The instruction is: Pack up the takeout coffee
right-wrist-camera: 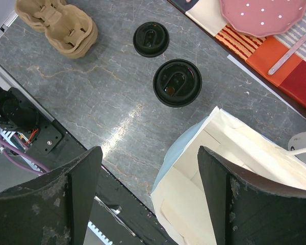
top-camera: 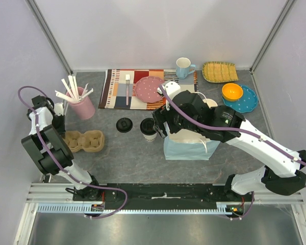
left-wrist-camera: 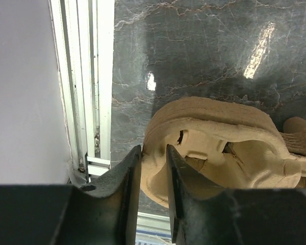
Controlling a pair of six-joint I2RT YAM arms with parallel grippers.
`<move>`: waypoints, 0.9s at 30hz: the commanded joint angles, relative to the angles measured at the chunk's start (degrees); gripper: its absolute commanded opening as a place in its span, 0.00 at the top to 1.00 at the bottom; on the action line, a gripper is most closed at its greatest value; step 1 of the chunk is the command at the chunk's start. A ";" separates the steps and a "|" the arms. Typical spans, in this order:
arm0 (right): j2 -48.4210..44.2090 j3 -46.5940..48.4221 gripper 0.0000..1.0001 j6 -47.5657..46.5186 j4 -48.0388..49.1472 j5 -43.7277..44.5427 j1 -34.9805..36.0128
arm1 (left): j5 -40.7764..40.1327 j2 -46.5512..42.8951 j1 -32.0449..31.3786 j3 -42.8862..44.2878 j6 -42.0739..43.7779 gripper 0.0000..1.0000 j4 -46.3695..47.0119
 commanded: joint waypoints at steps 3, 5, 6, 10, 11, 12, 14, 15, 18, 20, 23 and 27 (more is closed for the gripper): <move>-0.68 0.16 0.17 -0.86 0.86 0.37 0.21 | 2.27 -1.35 0.21 1.81 1.33 0.76 -0.01; -0.50 0.16 0.16 -1.03 0.78 0.11 0.21 | 2.10 -1.71 0.21 1.89 1.50 0.77 -0.01; -0.41 0.16 0.16 -1.04 0.78 0.02 0.21 | 2.10 -1.71 0.21 1.98 1.42 0.77 -0.18; -0.32 0.07 0.16 -1.39 0.78 -0.16 0.21 | 2.45 -2.23 0.21 2.95 1.51 0.81 -1.50; -0.24 0.07 0.16 -1.39 0.86 -0.25 0.29 | 2.53 -2.41 0.21 3.47 1.42 0.86 -1.67; -0.24 0.07 0.16 -1.39 0.78 -0.25 0.21 | 2.88 -2.41 0.12 3.74 1.33 0.89 -2.02; -0.15 0.07 0.16 -1.65 0.78 -0.33 0.21 | 3.15 -2.76 0.12 4.70 1.42 0.96 -2.90; -0.06 0.07 0.16 -1.65 0.78 -0.33 0.21 | 3.32 -2.85 0.12 5.05 1.51 0.98 -3.25; 0.03 -0.02 0.16 -1.74 0.78 -0.33 0.21 | 3.76 -3.20 0.21 6.11 1.77 0.98 -4.57; 0.20 -0.02 0.16 -1.74 0.78 -0.51 0.29 | 3.94 -3.90 0.12 6.99 1.94 0.98 -5.88; 0.29 0.33 0.16 -1.91 0.86 -0.69 0.29 | 4.82 -5.74 0.21 8.39 2.38 0.98 -6.95; 1.26 2.78 0.16 -2.70 1.48 -2.18 0.29 | 7.09 -8.81 0.21 10.24 3.96 0.98 -9.57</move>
